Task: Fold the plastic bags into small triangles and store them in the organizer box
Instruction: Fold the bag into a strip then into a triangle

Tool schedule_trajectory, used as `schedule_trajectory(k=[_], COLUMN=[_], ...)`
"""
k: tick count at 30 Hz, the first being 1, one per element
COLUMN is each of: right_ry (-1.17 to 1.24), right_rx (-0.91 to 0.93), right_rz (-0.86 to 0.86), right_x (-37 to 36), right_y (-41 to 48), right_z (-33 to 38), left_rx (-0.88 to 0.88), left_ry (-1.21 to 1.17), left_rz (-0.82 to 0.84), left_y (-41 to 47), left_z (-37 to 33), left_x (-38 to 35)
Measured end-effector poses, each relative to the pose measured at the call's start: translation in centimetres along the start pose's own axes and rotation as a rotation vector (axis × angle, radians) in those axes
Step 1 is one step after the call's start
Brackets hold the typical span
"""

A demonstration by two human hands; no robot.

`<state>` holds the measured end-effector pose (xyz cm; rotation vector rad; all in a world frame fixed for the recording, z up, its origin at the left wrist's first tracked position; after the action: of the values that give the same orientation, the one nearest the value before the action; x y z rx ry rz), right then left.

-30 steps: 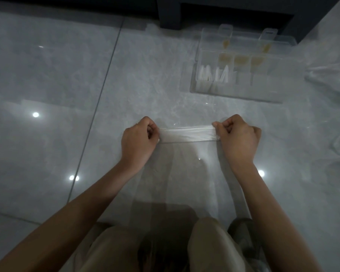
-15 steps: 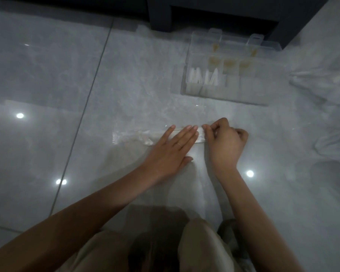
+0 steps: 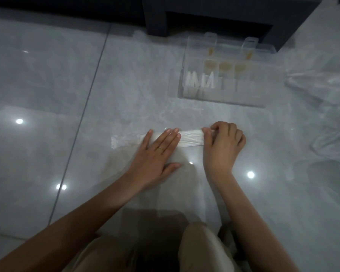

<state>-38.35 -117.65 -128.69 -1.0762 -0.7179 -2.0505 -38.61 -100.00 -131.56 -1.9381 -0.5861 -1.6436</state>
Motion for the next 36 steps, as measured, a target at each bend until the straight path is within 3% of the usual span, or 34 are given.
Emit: schedule_trajectory(k=[2,5,7,14,20,27,36], right_ry=[0.107,-0.078,-0.178,-0.334,-0.354,-0.334,-0.367], right_rx=[0.07,0.458,0.575,0.402,0.375,0.396,0.363], right_rz=[0.057,0.232,0.363,0.418,0.362,0.347,0.368], right_x=[0.6,-0.1,-1.6,-3.0,-2.5,-2.1,-2.5], right_y=[-0.2,-3.3,-5.4,-5.4,-5.2,-5.3,-5.0], right_z=[0.7,3.8,3.9,0.9,0.7,0.9,0.7], left_rx=[0.006,0.019,0.02,0.02,0.193,-0.162,-0.079], left_ry=[0.001,-0.024,-0.04,-0.014,-0.016,-0.078,-0.018], left_rz=[0.007,0.021,0.008,0.048,0.015,-0.063,0.086], left_y=[0.0,-0.1,0.0,-1.8,-4.0,4.2,-1.4], left_z=[0.1,0.2,0.2,2.1,3.2,-5.3,0.8], left_x=[-0.1,-0.4,-0.3,-0.3,0.5,2.6,0.0])
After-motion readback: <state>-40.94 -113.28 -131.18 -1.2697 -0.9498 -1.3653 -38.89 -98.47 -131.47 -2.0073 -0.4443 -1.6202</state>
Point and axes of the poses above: each hand's wrist, its own y-axis towards the middle knuckle, its own x-axis out of the back of the hand, z = x × y, the point moved 9 cm from there along y, towards the middle knuckle, and after that the axes turned 8 degrees about -x, right-handed, at the moved point
